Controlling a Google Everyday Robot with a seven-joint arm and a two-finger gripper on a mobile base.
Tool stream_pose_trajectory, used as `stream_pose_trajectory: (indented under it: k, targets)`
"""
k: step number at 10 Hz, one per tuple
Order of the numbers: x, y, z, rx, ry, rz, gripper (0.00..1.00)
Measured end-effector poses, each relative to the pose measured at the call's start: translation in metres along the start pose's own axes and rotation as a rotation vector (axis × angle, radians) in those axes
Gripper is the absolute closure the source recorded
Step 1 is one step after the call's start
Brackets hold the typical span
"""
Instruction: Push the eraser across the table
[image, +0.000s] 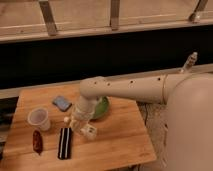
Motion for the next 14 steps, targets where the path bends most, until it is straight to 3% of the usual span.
stream_pose_trajectory:
  k: [3, 9, 14]
  targets:
    - [0.002, -0.008, 0.027, 0.010, 0.049, 0.020, 1.00]
    - [0.007, -0.031, 0.072, -0.020, 0.129, 0.094, 1.00]
    - [0.026, -0.049, 0.097, 0.012, 0.231, 0.166, 1.00]
